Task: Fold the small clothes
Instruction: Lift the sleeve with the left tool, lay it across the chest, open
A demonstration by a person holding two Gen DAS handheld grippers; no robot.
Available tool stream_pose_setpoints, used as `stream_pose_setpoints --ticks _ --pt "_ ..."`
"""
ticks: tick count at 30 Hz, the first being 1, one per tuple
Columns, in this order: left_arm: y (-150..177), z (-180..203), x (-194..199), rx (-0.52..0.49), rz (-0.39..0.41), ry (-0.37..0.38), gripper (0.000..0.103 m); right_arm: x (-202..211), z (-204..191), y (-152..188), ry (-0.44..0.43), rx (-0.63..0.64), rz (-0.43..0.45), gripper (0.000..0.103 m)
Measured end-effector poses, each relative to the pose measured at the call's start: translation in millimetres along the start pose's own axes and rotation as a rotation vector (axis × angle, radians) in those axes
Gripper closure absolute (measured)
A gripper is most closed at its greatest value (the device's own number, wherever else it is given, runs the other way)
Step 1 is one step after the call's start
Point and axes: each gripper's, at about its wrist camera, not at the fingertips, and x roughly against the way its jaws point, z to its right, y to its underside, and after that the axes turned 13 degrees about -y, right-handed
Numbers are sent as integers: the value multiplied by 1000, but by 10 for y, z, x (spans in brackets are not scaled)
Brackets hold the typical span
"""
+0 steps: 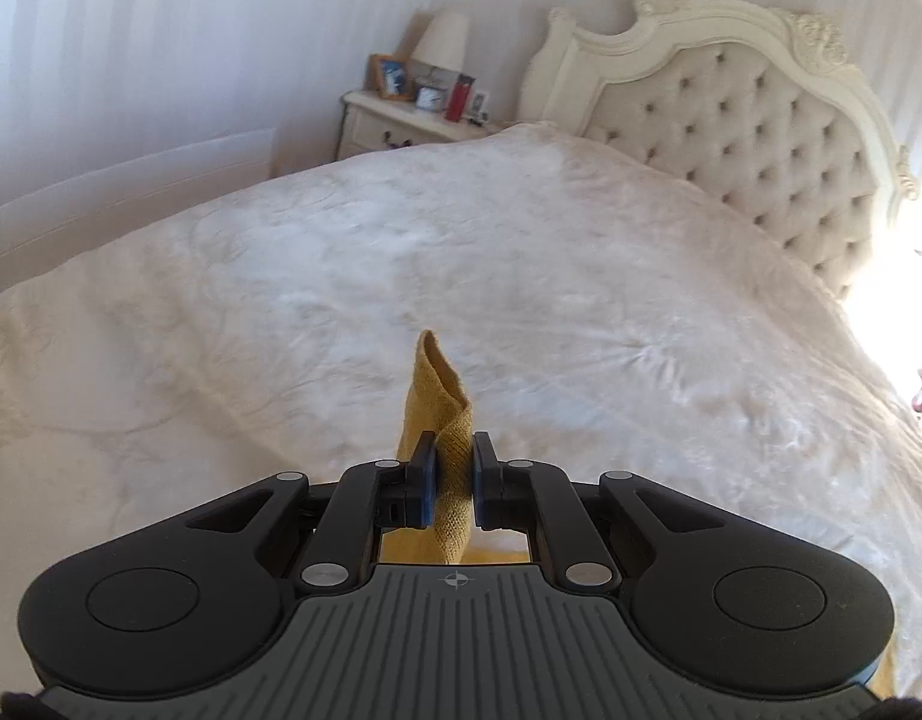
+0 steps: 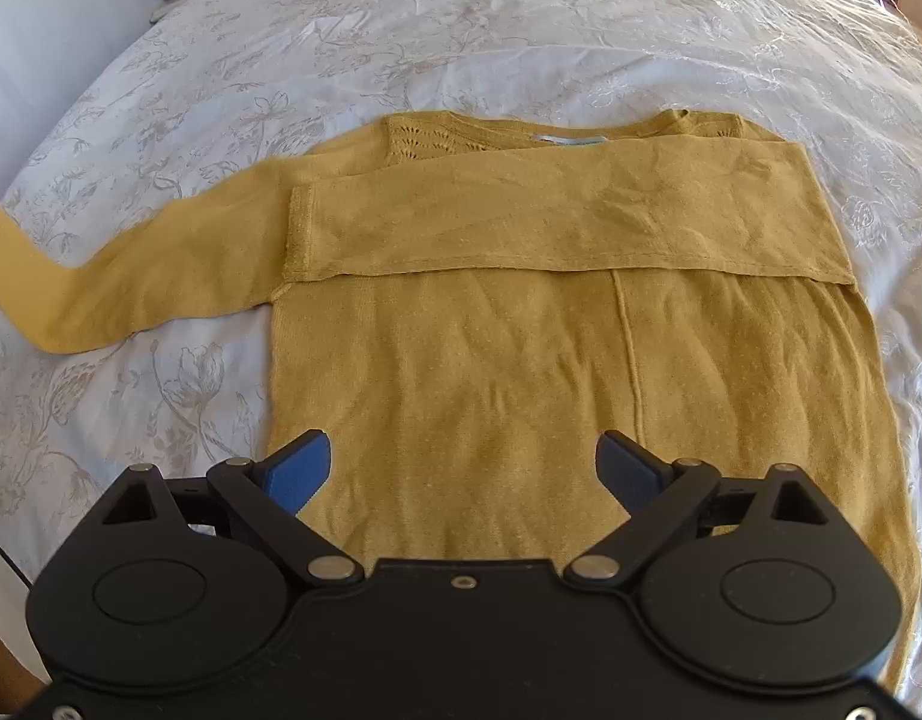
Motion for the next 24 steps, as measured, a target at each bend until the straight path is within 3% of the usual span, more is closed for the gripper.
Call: stream_pose_setpoints --ticks 6,13,18,24 --pt "5 1045 360 -31 58 133 92 238 489 44 -57 -13 28 8" --pt "441 2493 600 -123 64 278 92 500 1094 98 -104 -6 61 8" --pt "972 3372 554 -197 -29 337 90 607 1440 122 -102 2 63 8" --pt "1447 3826 464 -265 -163 399 64 710 1729 115 -91 -42 80 8"
